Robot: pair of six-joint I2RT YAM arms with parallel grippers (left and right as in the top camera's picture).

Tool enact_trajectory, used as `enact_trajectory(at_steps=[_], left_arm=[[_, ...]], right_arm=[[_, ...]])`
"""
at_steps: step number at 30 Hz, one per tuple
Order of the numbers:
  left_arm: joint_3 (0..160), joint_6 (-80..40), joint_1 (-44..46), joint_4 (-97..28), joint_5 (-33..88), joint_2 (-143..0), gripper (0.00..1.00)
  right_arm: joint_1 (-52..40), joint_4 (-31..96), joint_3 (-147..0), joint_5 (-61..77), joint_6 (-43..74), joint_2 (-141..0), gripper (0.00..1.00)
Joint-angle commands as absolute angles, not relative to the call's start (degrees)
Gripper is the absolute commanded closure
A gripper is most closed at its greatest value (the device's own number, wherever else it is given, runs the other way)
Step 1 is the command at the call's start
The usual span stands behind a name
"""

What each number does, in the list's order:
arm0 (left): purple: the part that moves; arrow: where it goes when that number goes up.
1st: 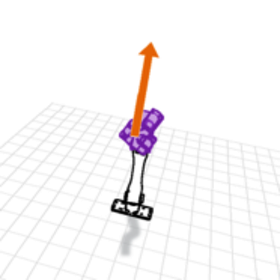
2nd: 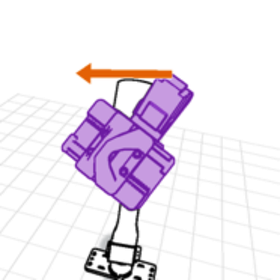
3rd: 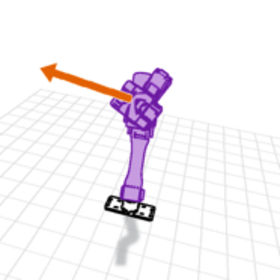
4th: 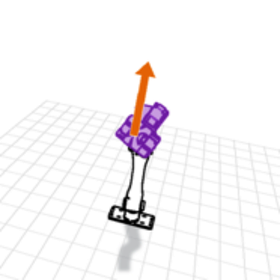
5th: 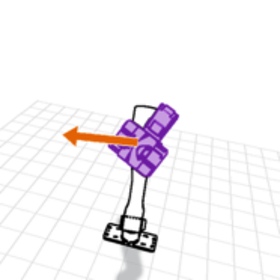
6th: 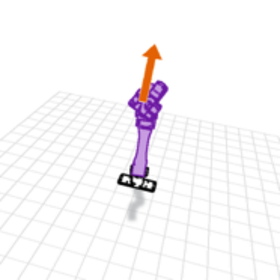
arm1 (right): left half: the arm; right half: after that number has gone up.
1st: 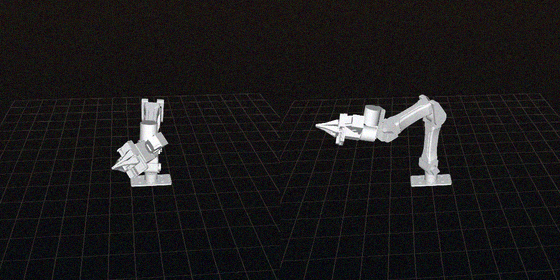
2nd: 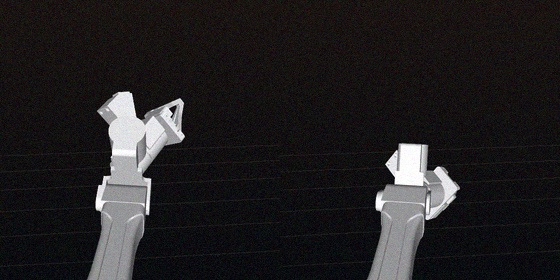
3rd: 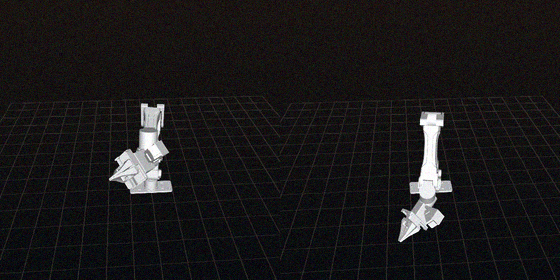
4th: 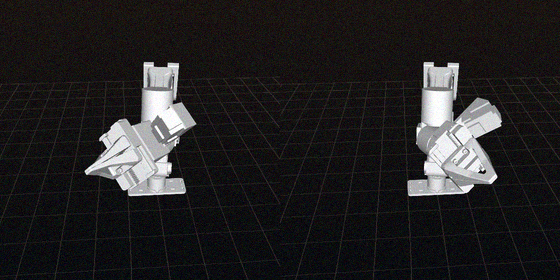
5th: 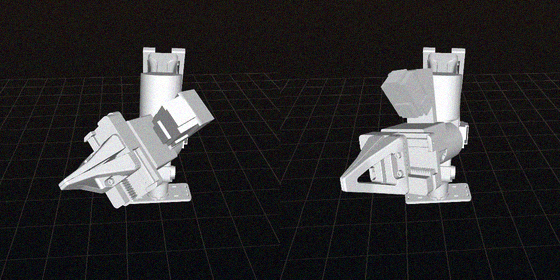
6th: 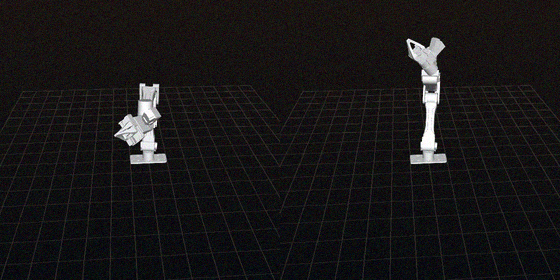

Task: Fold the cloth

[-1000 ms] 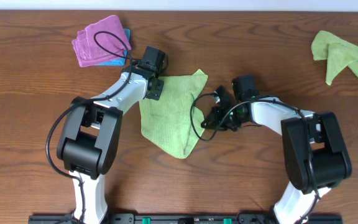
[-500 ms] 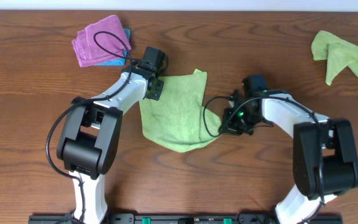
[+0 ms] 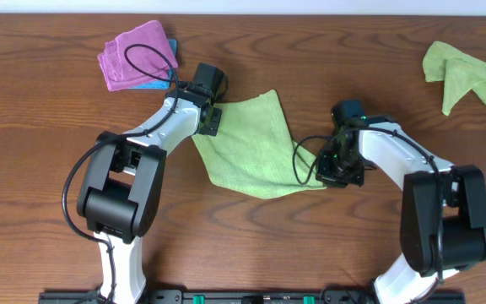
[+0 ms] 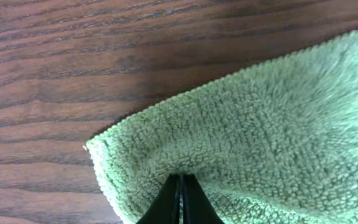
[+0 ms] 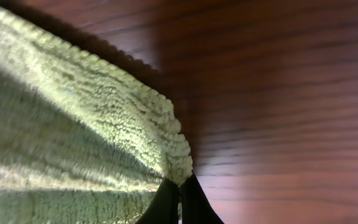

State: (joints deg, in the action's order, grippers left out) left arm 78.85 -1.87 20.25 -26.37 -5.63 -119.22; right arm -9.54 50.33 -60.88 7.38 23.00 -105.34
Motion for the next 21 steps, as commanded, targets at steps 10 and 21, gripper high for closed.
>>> enact_trajectory(at_steps=[10,21], left_arm=[[79.0,-3.5,20.1,-27.3,-1.5,-120.8,0.95],[80.6,-3.5,21.2,-28.1,-1.2,-120.7,0.94]], right_arm=[[-9.0,51.2,-66.8,0.0,27.2,-102.4,0.57],[-9.0,56.8,-78.8,-1.0,23.3,-102.3,0.38]])
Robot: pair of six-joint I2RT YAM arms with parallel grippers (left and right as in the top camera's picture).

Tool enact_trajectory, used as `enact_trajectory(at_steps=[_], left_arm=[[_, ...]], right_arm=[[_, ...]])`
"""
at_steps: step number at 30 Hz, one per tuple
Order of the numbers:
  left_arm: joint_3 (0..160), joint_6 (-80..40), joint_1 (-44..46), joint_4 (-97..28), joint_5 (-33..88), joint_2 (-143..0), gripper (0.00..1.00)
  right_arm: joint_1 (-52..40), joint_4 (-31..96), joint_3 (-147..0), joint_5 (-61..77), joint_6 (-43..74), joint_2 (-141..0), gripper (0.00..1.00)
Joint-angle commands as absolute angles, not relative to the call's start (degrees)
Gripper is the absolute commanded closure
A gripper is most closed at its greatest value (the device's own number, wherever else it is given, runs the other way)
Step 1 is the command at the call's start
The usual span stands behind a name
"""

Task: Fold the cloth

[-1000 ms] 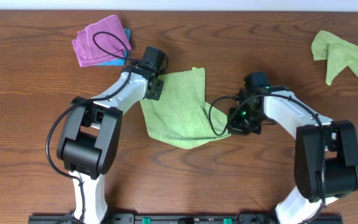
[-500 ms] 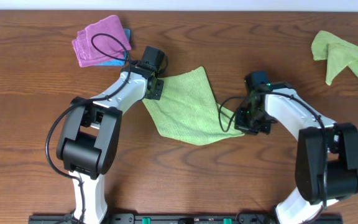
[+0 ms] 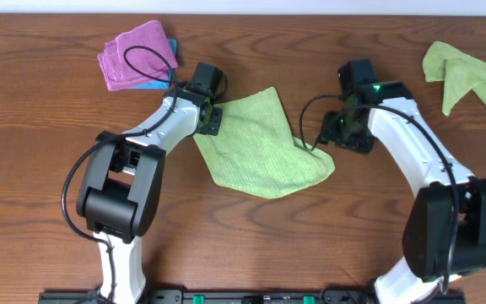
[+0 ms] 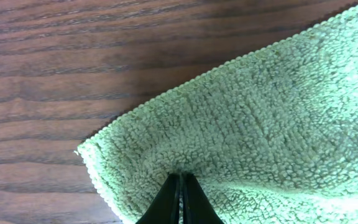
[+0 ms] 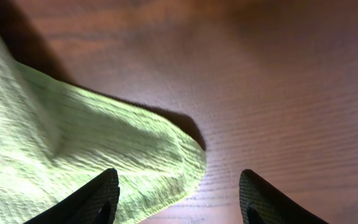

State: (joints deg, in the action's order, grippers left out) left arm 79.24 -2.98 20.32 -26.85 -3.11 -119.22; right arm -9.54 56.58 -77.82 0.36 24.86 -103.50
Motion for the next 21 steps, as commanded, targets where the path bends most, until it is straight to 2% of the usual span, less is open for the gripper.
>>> enact_trajectory(at_steps=[1,10,12,14,15,16,17,21], left_arm=[[81.6,-3.4,21.3,-28.8,-1.2,-120.7,0.94],[91.8,-3.5,22.4,-38.7,-0.5,-118.1,0.94],[92.2,-3.5,22.8,-39.7,-0.5,-116.2,0.94],[92.2,-4.5,23.3,-41.8,-0.5,-113.7,0.94],[92.1,-5.1,23.5,-43.1,-0.5,-112.7,0.94],[92.0,-6.1,23.7,-44.8,-0.3,-111.4,0.94],[91.8,-6.6,23.9,-46.3,-0.1,-110.5,0.94],[88.9,-6.9,24.8,-51.0,3.8,-107.5,0.94]], right_arm=[[-9.0,56.8,-78.8,-1.1,23.2,-102.3,0.38],[-9.0,56.6,-78.9,-1.1,21.0,-100.6,0.4],[-9.1,56.6,-78.9,-1.1,20.4,-99.6,0.44],[-9.1,56.6,-78.9,-1.1,18.5,-98.1,0.53],[-9.1,56.6,-78.9,-1.0,17.7,-97.5,0.65],[-9.1,56.7,-78.9,-1.0,17.0,-96.8,0.85],[-9.1,56.7,-78.9,-1.0,16.3,-96.2,0.98],[-9.1,56.8,-78.9,-1.1,12.7,-93.9,0.98]])
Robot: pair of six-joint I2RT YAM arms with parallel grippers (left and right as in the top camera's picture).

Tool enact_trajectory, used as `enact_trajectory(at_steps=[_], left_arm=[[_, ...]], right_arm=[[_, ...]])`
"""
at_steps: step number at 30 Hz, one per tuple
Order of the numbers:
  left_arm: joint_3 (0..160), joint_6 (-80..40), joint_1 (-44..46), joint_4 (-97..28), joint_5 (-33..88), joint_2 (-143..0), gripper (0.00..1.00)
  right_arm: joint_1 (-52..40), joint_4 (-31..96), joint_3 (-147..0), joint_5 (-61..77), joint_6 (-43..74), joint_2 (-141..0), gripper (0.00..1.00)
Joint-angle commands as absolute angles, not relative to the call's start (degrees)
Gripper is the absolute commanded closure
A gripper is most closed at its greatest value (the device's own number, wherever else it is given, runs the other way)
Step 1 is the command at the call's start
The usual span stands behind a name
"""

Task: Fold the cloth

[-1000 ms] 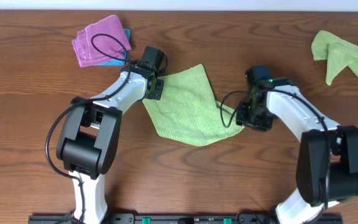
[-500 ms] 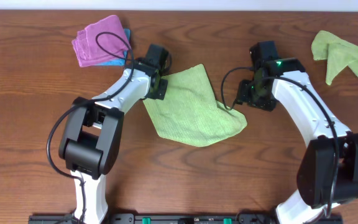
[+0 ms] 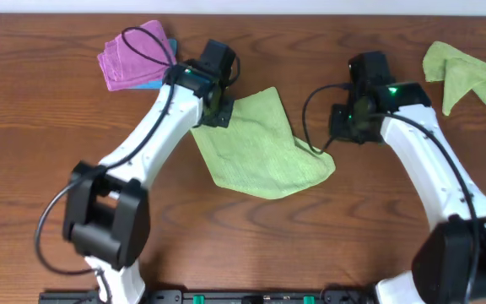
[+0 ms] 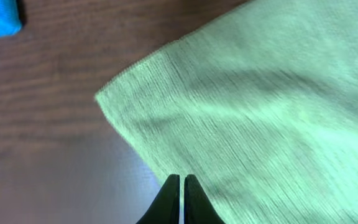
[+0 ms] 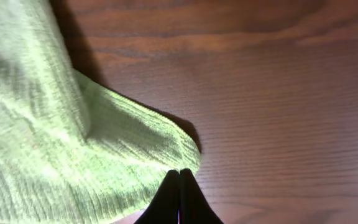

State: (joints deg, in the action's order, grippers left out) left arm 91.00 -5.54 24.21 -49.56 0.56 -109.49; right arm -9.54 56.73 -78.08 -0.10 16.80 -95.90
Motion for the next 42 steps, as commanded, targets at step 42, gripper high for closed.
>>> enact_trajectory(at_steps=[42], left_arm=[[59.2,-24.0,36.8,-38.7,4.3,-90.4,0.94]], right_arm=[[-18.2,32.3,-99.2,22.0,2.7,-126.8,0.98]])
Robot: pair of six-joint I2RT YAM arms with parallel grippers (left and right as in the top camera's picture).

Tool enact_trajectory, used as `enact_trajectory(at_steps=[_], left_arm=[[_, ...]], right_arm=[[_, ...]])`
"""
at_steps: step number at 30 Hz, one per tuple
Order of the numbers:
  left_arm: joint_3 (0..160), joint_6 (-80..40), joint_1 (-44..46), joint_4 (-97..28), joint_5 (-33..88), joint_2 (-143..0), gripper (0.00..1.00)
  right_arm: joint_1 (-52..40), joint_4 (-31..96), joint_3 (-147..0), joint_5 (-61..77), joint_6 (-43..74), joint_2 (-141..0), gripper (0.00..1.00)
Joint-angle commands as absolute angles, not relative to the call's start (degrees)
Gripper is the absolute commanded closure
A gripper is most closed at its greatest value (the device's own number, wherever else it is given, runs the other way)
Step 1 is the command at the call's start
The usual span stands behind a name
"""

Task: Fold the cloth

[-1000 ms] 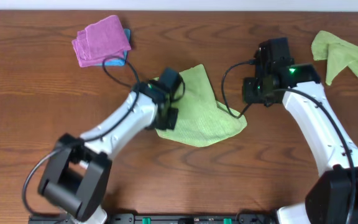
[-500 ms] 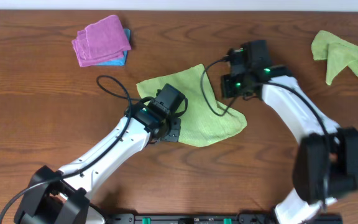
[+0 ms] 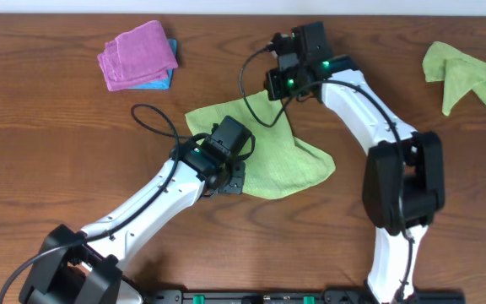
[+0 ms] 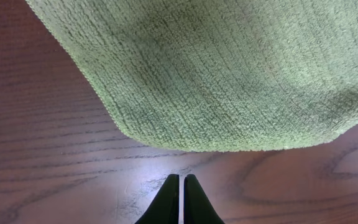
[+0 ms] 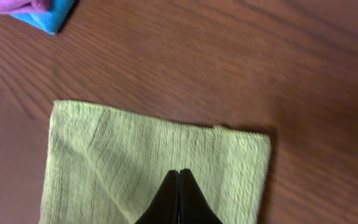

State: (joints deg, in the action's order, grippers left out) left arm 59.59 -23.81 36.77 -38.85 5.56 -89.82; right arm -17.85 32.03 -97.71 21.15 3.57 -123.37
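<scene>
The green cloth [image 3: 289,160] lies flat on the wood at the table's middle, one layer over another. My left gripper [image 3: 226,179] is low at the cloth's near left edge. In the left wrist view it [image 4: 181,178] is shut over bare wood, with the cloth [image 4: 229,74] just beyond the tips and nothing between them. My right gripper [image 3: 278,87] hangs high over the cloth's far edge. It [image 5: 179,173] is shut and empty, and the cloth [image 5: 104,162] lies well below it.
A pink cloth [image 3: 137,52] sits folded on a blue one [image 3: 165,78] at the far left; their corner [image 5: 42,15] shows in the right wrist view. A crumpled green cloth [image 3: 467,72] lies at the far right. Arm cables loop above the middle cloth.
My left gripper has gone from the cloth's far left corner to its near left edge. The right gripper has gone from the cloth's right side to above its far edge. Both stay shut.
At first each gripper was shut on a corner of the cloth, left at the far left, right at the right. Then the right was open, off the cloth. Later both were shut and empty above it. Now both sit elsewhere and the cloth lies flat.
</scene>
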Motion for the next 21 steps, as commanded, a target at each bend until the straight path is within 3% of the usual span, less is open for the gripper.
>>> enact_trajectory(at_steps=[1,21], left_arm=[[59.2,-24.0,36.8,-38.6,4.3,-90.4,0.94],[59.2,-24.0,36.8,-38.3,3.9,-90.5,0.94]], right_arm=[[-18.2,32.3,-99.7,22.0,2.7,-127.5,0.98],[-18.4,33.8,-101.5,18.0,2.1,-133.1,0.98]])
